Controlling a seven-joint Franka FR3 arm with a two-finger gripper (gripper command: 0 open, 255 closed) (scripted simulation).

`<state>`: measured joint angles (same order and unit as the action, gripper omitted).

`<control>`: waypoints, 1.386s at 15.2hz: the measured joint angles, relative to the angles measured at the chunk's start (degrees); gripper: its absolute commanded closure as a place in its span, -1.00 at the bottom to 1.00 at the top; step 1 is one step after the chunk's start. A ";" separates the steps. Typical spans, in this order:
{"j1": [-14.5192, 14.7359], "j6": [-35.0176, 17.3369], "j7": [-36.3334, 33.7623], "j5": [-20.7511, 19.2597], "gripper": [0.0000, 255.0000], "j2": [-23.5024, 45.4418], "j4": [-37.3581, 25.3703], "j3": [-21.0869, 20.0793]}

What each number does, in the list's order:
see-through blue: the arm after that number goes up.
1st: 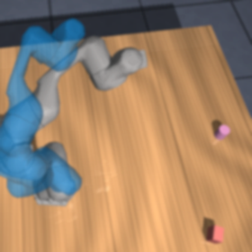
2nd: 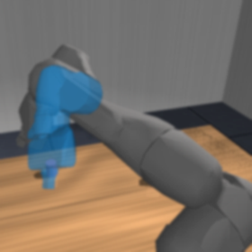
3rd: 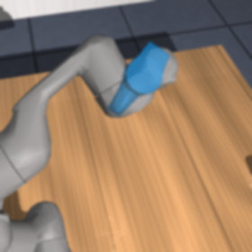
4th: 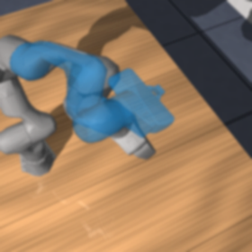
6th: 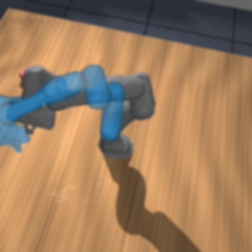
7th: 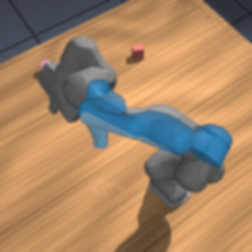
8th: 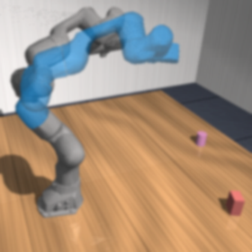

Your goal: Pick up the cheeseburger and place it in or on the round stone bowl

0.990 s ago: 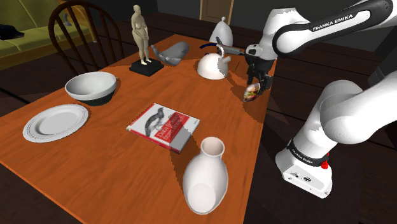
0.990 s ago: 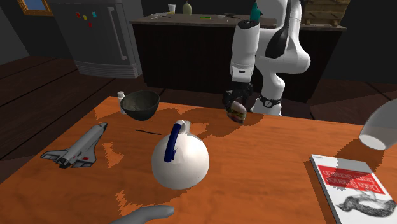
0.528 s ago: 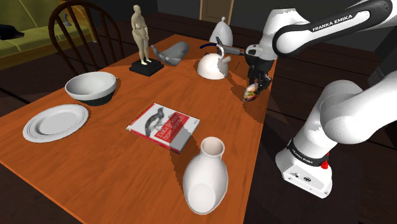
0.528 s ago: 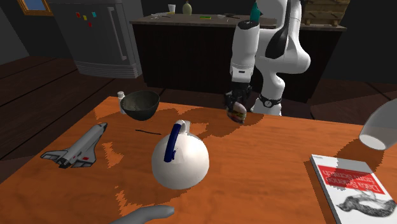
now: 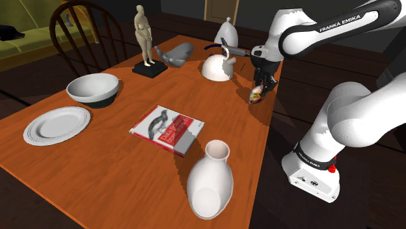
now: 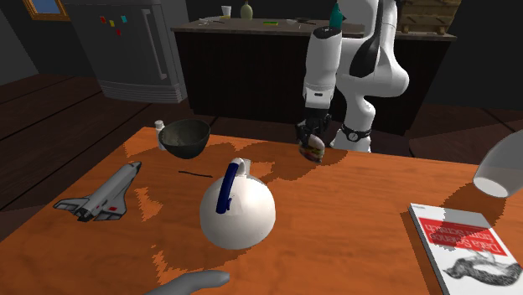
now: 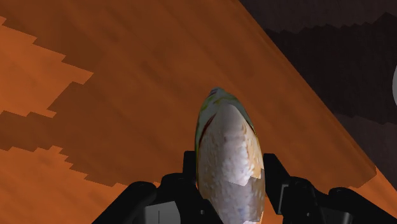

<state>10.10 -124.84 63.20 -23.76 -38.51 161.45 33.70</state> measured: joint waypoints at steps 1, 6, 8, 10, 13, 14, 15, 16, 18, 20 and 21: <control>0.01 0.00 0.01 0.00 1.00 0.01 -0.01 0.01; 0.00 4.13 -0.10 0.95 1.00 -2.36 -1.78 -1.52; 0.12 6.15 -0.12 1.49 1.00 -3.26 -2.89 -2.23; 0.14 7.84 -0.03 1.87 1.00 -3.99 -3.87 -2.74; 0.17 10.67 0.13 2.51 1.00 -5.15 -5.58 -3.59; 0.21 11.52 0.18 2.72 1.00 -5.42 -6.17 -3.84; 0.29 12.36 0.08 2.99 1.00 -5.76 -6.65 -4.22; 0.36 13.28 0.05 3.25 1.00 -6.07 -7.25 -4.57; 0.38 15.10 0.28 3.61 1.00 -6.58 -8.59 -5.00; 0.65 16.69 0.19 4.17 1.00 -6.81 -9.94 -5.62; 0.68 17.52 0.20 4.37 1.00 -7.08 -10.49 -5.91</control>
<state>10.78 -107.33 63.40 -19.39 -45.59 150.96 27.80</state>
